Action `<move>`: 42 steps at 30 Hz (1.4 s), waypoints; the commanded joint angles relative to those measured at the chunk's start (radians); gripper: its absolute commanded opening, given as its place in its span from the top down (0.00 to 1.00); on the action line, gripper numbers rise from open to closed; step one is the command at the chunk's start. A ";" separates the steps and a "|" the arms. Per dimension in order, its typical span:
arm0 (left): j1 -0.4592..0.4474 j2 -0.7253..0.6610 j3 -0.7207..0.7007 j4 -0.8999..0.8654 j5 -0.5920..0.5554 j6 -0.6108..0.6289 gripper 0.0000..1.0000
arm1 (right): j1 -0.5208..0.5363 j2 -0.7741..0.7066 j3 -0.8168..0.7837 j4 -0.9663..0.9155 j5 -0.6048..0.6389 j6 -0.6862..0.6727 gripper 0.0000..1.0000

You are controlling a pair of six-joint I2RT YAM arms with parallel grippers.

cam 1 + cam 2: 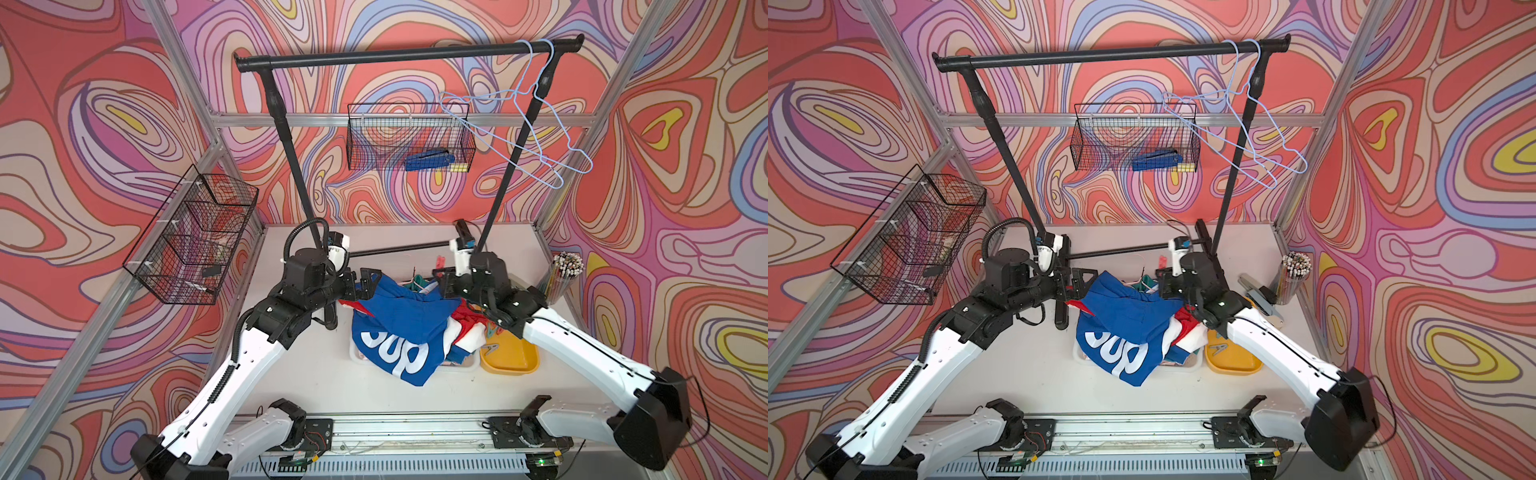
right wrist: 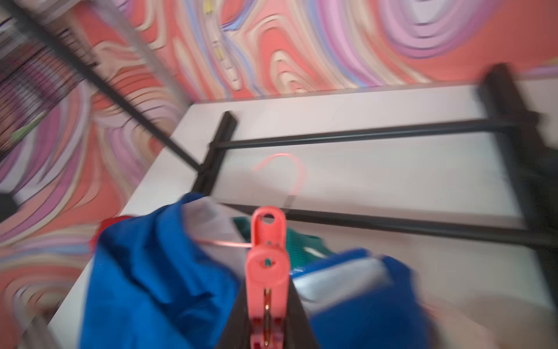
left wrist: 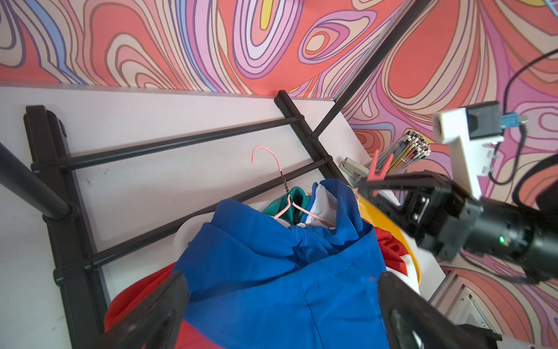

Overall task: Remove the clothespins securing jackets to the hanger
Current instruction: Remove the clothespin from the hanger, then place the clothespin in the storage box, then pick up the hanger from the basket.

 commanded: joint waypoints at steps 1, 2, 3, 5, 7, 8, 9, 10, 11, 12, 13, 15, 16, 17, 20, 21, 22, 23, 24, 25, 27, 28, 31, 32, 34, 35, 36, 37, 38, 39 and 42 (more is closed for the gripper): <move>0.003 -0.006 -0.019 -0.027 -0.018 0.051 0.00 | -0.133 -0.100 -0.114 -0.134 0.066 0.126 1.00; 0.003 -0.005 -0.024 -0.020 -0.011 0.054 0.00 | -0.183 -0.127 -0.153 -0.153 0.060 0.155 1.00; 0.003 -0.004 -0.028 -0.013 -0.003 0.056 0.00 | -0.231 -0.146 -0.196 -0.163 0.051 0.186 1.00; 0.002 0.004 -0.039 0.009 0.018 0.057 0.00 | -0.298 -0.159 -0.273 -0.158 0.028 0.240 1.00; 0.003 0.016 -0.041 0.021 0.036 0.056 0.00 | -0.344 -0.159 -0.341 -0.150 0.034 0.299 1.00; 0.002 0.022 -0.038 0.023 0.043 0.056 0.00 | -0.369 -0.155 -0.375 -0.140 0.029 0.331 1.00; 0.003 0.029 -0.036 0.022 0.045 0.056 0.00 | -0.395 -0.151 -0.409 -0.120 0.012 0.357 1.00; 0.002 0.033 -0.037 0.024 0.045 0.056 0.00 | -0.409 -0.148 -0.439 -0.098 -0.001 0.376 1.00; 0.003 0.033 -0.040 0.028 0.038 0.055 0.00 | -0.416 -0.143 -0.462 -0.077 -0.003 0.391 1.00; 0.002 0.033 -0.045 0.033 0.034 0.054 0.00 | -0.417 -0.137 -0.474 -0.072 0.012 0.402 1.00; 0.002 0.032 -0.048 0.035 0.032 0.055 0.00 | -0.418 -0.132 -0.479 -0.072 0.022 0.411 1.00; 0.002 0.031 -0.055 0.033 0.031 0.056 0.00 | -0.420 -0.132 -0.484 -0.066 0.032 0.418 0.91; 0.002 0.031 -0.055 0.027 0.026 0.056 0.00 | -0.420 -0.134 -0.483 -0.065 0.035 0.423 0.84; 0.002 0.034 -0.052 0.016 0.020 0.059 0.00 | -0.420 -0.138 -0.478 -0.073 0.041 0.426 0.76; 0.003 0.045 -0.037 -0.029 -0.002 0.065 0.00 | -0.419 -0.155 -0.451 -0.110 0.064 0.427 0.54; 0.002 0.048 -0.032 -0.040 -0.005 0.067 0.00 | -0.420 -0.161 -0.436 -0.127 0.080 0.419 0.49; 0.003 0.052 -0.027 -0.049 -0.003 0.068 0.00 | -0.419 -0.172 -0.415 -0.150 0.098 0.407 0.44; 0.003 0.055 -0.025 -0.057 0.002 0.071 0.00 | -0.417 -0.181 -0.396 -0.164 0.104 0.396 0.41; 0.003 0.060 -0.022 -0.062 0.006 0.074 0.00 | -0.417 -0.189 -0.376 -0.185 0.119 0.386 0.40; 0.003 0.063 -0.021 -0.066 0.015 0.078 0.00 | -0.401 -0.197 -0.349 -0.205 0.136 0.375 0.41; 0.003 0.069 -0.021 -0.067 0.054 0.092 0.00 | -0.307 -0.207 -0.275 -0.243 0.243 0.350 0.44; 0.001 0.074 -0.023 -0.066 0.073 0.095 0.00 | -0.224 -0.194 -0.214 -0.265 0.318 0.335 0.47; -0.018 0.090 -0.021 -0.057 0.104 0.098 0.00 | -0.014 -0.079 0.001 -0.317 0.473 0.285 0.49; -0.027 0.099 -0.021 -0.053 0.109 0.093 0.00 | 0.037 -0.025 0.072 -0.319 0.494 0.262 0.49; -0.045 0.125 -0.014 -0.050 0.120 0.080 0.00 | 0.099 0.085 0.201 -0.297 0.447 0.210 0.48; -0.057 0.143 -0.009 -0.052 0.119 0.075 0.00 | 0.121 0.146 0.259 -0.292 0.419 0.195 0.47; -0.068 0.158 -0.009 -0.049 0.113 0.071 0.00 | 0.138 0.191 0.298 -0.275 0.390 0.181 0.47; -0.080 0.178 -0.010 -0.041 0.105 0.059 0.01 | 0.157 0.238 0.334 -0.255 0.364 0.169 0.47; -0.093 0.201 -0.007 -0.041 0.102 0.049 0.02 | 0.171 0.273 0.354 -0.235 0.342 0.166 0.47; -0.105 0.220 -0.004 -0.039 0.100 0.045 0.02 | 0.176 0.297 0.364 -0.221 0.323 0.172 0.48; -0.149 0.282 -0.007 -0.011 0.057 0.014 0.05 | 0.180 0.331 0.338 -0.166 0.267 0.205 0.50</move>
